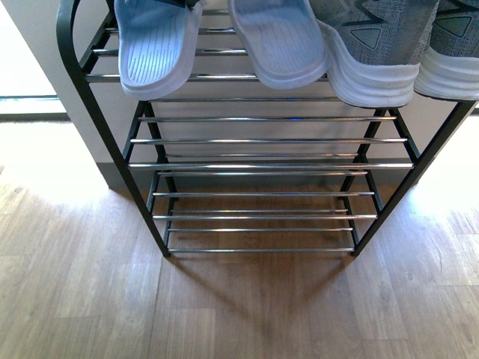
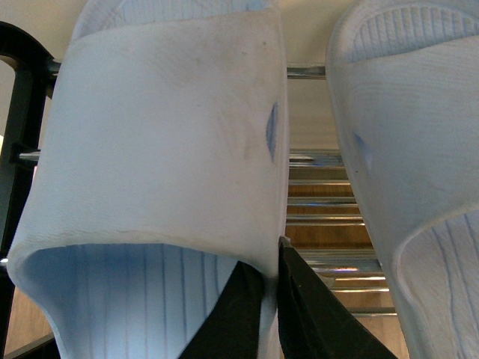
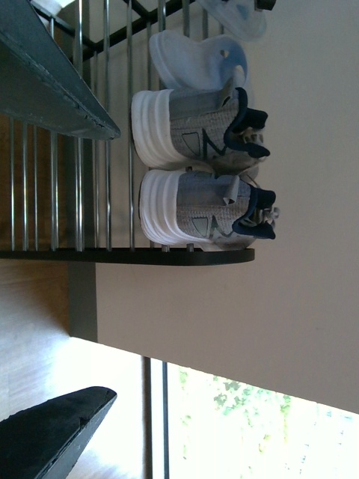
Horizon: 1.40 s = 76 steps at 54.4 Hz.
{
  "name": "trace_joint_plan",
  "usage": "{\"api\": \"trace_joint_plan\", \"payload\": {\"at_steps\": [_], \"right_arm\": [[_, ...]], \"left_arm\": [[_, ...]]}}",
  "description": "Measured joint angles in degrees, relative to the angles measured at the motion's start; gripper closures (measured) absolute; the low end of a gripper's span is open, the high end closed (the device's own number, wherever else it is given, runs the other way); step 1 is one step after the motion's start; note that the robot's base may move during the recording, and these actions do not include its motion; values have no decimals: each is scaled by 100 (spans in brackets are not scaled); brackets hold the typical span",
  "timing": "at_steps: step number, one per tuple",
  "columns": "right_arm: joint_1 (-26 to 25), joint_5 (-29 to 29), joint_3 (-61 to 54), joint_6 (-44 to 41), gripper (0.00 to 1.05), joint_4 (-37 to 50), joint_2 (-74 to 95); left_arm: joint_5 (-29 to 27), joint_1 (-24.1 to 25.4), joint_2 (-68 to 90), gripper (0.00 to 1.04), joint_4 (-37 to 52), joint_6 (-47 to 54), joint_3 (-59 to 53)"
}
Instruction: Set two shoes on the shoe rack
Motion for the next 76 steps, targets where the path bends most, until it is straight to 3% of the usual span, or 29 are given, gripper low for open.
{"api": "trace_joint_plan", "payload": {"at_steps": [10, 18, 23, 29, 42, 54, 67, 76], "right_arm": [[0, 0, 0, 0, 9, 0, 0], [0, 0, 0, 0, 9, 0, 0], [0, 0, 0, 0, 9, 0, 0], [0, 0, 0, 0, 9, 0, 0], [0, 0, 0, 0, 9, 0, 0], [0, 0, 0, 0, 9, 0, 0], [0, 0, 0, 0, 9, 0, 0], [0, 0, 0, 0, 9, 0, 0]], "left_arm": [[-42, 0, 0, 63, -46, -26, 33], [-46, -26, -74, 43, -7, -70, 13], [-96, -103, -439, 24, 83, -87, -177], [-175, -201, -999, 8, 249, -103, -511], [-822, -498, -3276, 9, 662, 44, -2216], [-1366, -671, -5987, 9, 203, 507, -3799], [-2006, -710, -8417, 9, -1211, 761, -4315], [-1961, -413, -9003, 9, -1196, 848, -4439]]}}
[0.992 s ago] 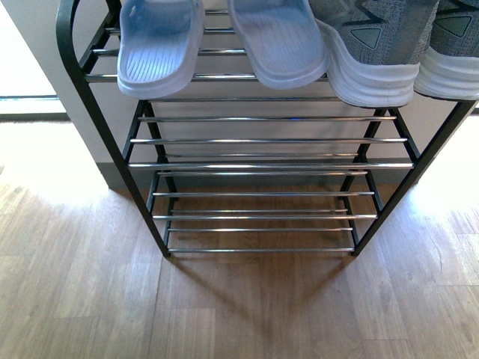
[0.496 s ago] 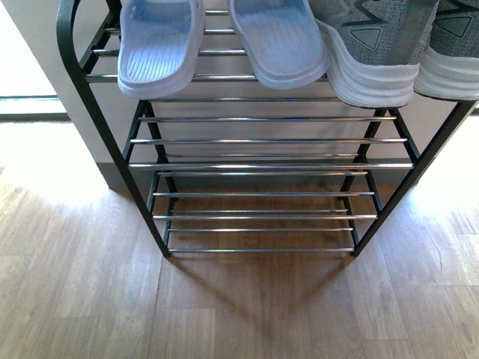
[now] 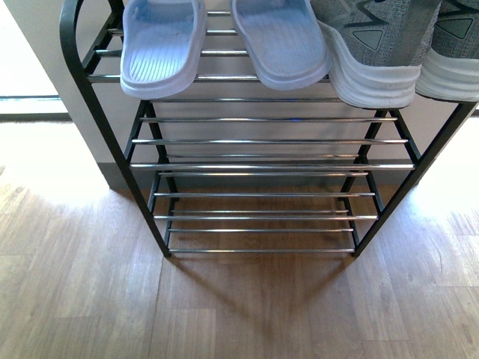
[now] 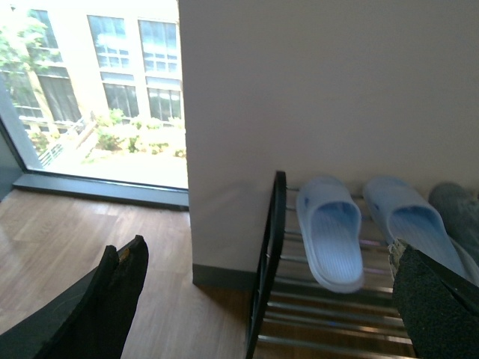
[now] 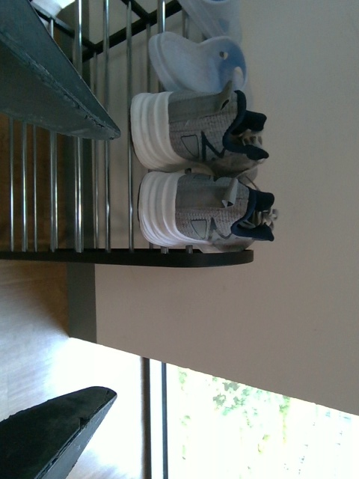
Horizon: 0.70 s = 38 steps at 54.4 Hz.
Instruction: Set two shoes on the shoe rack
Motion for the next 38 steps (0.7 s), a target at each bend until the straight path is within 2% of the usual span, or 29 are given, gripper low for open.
{"api": "trace_joint_plan", "payload": {"at_steps": [3, 5, 9, 12, 22, 27, 28, 32, 34, 38], "right_arm": [[0, -2, 0, 0, 9, 0, 0], [0, -2, 0, 0, 9, 0, 0], [0, 0, 0, 0, 9, 0, 0], [0, 2, 0, 0, 9, 0, 0], [0, -9, 0, 0, 9, 0, 0], [0, -11, 0, 0, 9, 0, 0], [0, -11, 0, 0, 9, 0, 0], [0, -13, 0, 0, 9, 0, 0], [0, -13, 0, 0, 9, 0, 0], [0, -11, 0, 0, 9, 0, 0]], "left_arm": [[-7, 31, -4, 9, 9, 2, -15], [184, 94, -48, 13, 225, 162, -131], [988, 494, -428, 29, 1239, 544, -887], [1325, 828, -767, 41, 1582, 708, -1447], [2144, 1700, -1539, 84, 2074, 835, -2785], [2339, 1906, -1727, 98, 2188, 846, -3095], [2618, 2076, -1799, 103, 2205, 846, -3193], [3106, 2566, -1939, 104, 2269, 859, -3388], [3145, 2765, -2022, 104, 2317, 861, -3528], [3233, 2844, -2173, 104, 2398, 861, -3759]]}}
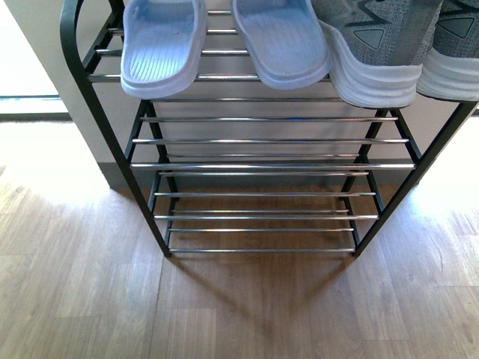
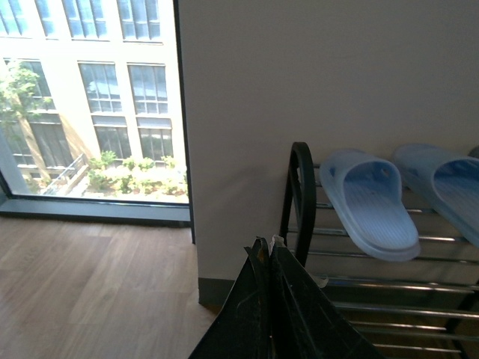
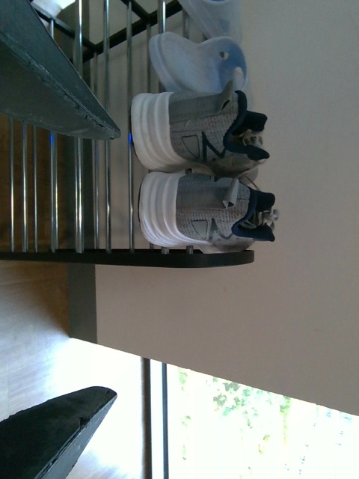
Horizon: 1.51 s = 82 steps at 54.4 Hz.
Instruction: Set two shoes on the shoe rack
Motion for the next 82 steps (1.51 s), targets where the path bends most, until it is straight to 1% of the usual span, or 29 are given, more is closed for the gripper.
{"api": "trace_joint_plan", "payload": {"at_steps": [14, 52, 82], "right_arm": [[0, 0, 0, 0, 9, 0, 0], [0, 4, 0, 0, 9, 0, 0], [0, -4, 0, 0, 9, 0, 0]], "left_arm": [[2, 9, -310, 104, 153, 0, -481], [7, 9, -831, 104, 289, 0, -1139], [7, 11, -857, 104, 304, 4, -1139]]}}
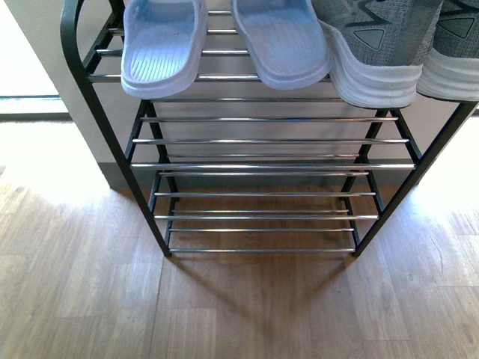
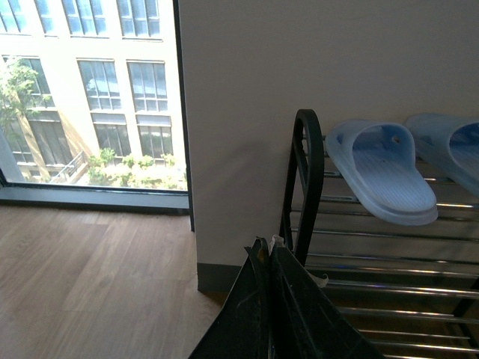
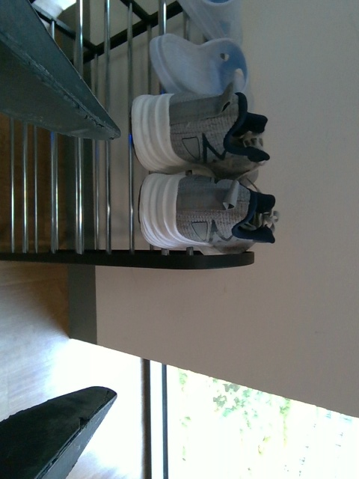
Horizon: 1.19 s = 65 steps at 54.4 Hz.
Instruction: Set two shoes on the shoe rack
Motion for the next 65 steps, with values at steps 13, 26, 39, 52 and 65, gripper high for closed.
{"api": "trace_joint_plan", "payload": {"at_steps": [13, 26, 39, 52, 65], "right_arm": [[0, 2, 0, 0, 9, 0, 0], [0, 0, 0, 0, 9, -2, 0], [0, 0, 0, 0, 9, -2, 0], [0, 0, 0, 0, 9, -2, 0], [0, 0, 0, 0, 9, -2, -2]], "left_arm": [[0, -2, 0, 78, -2, 0, 0], [2, 0, 0, 32, 0, 0, 0], [-2, 0, 0, 9, 0, 11, 0], [2, 0, 0, 9, 0, 13, -2], [4, -2, 0, 9, 0, 13, 0]]}}
